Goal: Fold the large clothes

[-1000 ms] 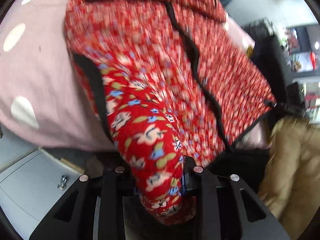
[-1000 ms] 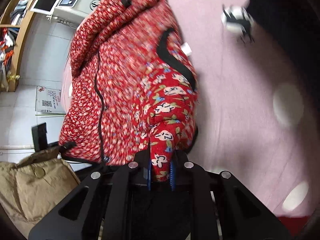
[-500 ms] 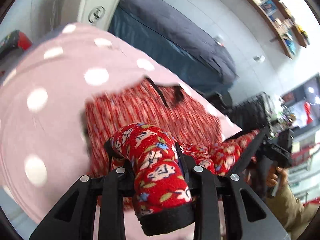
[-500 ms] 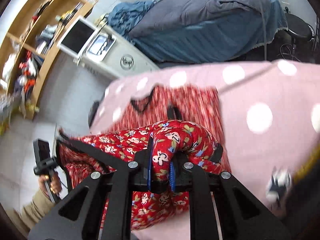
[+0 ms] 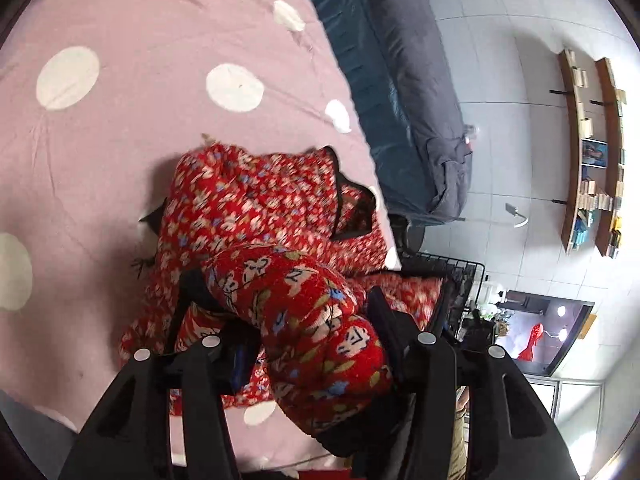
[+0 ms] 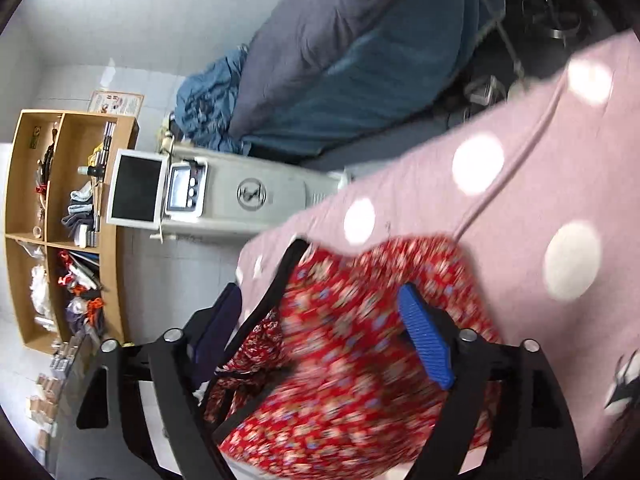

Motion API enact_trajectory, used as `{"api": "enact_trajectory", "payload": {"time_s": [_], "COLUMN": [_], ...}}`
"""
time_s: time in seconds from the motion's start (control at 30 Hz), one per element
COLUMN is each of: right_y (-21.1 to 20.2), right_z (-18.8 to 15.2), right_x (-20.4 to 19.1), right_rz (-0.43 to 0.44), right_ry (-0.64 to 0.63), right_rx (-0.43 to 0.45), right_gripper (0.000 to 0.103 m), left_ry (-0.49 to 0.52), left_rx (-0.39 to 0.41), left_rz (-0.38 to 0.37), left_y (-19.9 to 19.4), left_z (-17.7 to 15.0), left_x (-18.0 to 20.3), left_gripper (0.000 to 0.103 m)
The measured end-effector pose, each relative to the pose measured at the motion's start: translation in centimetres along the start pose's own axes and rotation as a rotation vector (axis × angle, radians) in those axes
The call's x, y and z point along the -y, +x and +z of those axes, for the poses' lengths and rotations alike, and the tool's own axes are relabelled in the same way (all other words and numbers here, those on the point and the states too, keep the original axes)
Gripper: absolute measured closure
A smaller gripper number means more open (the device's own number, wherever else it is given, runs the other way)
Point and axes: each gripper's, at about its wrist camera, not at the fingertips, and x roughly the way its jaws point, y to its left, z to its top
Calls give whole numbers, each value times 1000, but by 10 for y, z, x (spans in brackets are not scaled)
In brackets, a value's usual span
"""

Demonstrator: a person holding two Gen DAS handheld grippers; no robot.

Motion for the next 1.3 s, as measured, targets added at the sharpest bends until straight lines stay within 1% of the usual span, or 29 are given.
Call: {"api": "enact_trajectory", "payload": {"time_s": [0.03,0.1,0.13,0.2,0.27,0.33,0.43,0.5,0.53,0.6,0.63,0.67,0.7,0.73,0.8,0.83,0.87,0.93,0.97,1.0,1.03,1.07,1.1,1.13,1.17,1.2,1.23,1.27,1.3], "right_y": [-4,-10,-10,-8,-3,4,10,10,10,6,8,7,9,11,15,18,22,28,34,38,43,50,58,64,70,74,74,72,69], "right_z": [0,-8,-13,-31,-54,-69,-82,-84,-84,-83,-77,-77,-78,-79,-83,-85,-87,-89,-92,-93,-96,-100,-104,-106,-108,-108,-105,-103,-98], "right_x": [-2,-10,-13,-21,-25,-24,-13,-5,-3,0,1,0,-1,-2,-4,-8,-10,-14,-17,-19,-21,-23,-23,-22,-21,-22,-26,-31,-35], "right_rz": [-26,-105,-130,-209,-264,-277,-276,-269,-263,-246,-243,-238,-238,-241,-257,-266,-283,-311,-331,-346,-369,-399,-432,-454,-480,-495,-515,-502,-477], "right_ry": [-35,-132,-172,-303,-416,-463,-458,-431,-421,-401,-391,-384,-387,-396,-423,-436,-459,-492,-532,-561,-600,-652,-695,-715,-722,-716,-710,-705,-695], "right_rx": [-5,-29,-40,-72,-105,-132,-155,-164,-164,-162,-158,-154,-153,-155,-162,-162,-161,-161,-166,-168,-171,-179,-191,-202,-219,-228,-226,-215,-198], "right_gripper": [22,22,22,22,22,22,22,22,22,22,22,22,22,22,22,22,22,22,22,22,22,22,22,22,31,62,73,82,86], "left_ry": [-4,-11,-20,-49,-71,-72,-51,-53,-65,-103,-136,-149,-137,-117,-44,19,80,207,272,310,350,370,378,385,404,440,463,477,484], "left_rx": [-12,-9,-10,-13,-31,-60,-89,-105,-95,-19,64,135,192,209,197,188,185,194,208,217,231,233,224,218,209,201,196,183,197], "left_rz": [7,-10,-13,-26,-66,-92,-49,-48,-57,-75,-105,-124,-100,-42,107,181,239,329,366,374,364,373,412,432,445,481,506,517,515], "left_y": [1,0,2,4,0,-4,-10,-17,-22,-43,-63,-80,-91,-94,-86,-75,-63,-35,-20,-10,4,18,33,42,51,63,69,73,71], "left_z": [-1,-3,-4,-4,-5,-7,-9,-11,-11,-8,-7,-8,-10,-14,-22,-30,-37,-53,-60,-64,-69,-71,-72,-71,-70,-70,-69,-65,-61], "left_x": [-2,-3,-5,-7,-2,6,18,17,13,1,-10,-17,-22,-22,-18,-13,-8,1,3,2,2,0,-3,-4,-4,-3,-2,0,5], "left_gripper": [53,52,52,50,48,45,44,43,42,34,31,19,12,12,11,11,11,11,11,11,11,10,10,11,12,23,37,52,65]}}
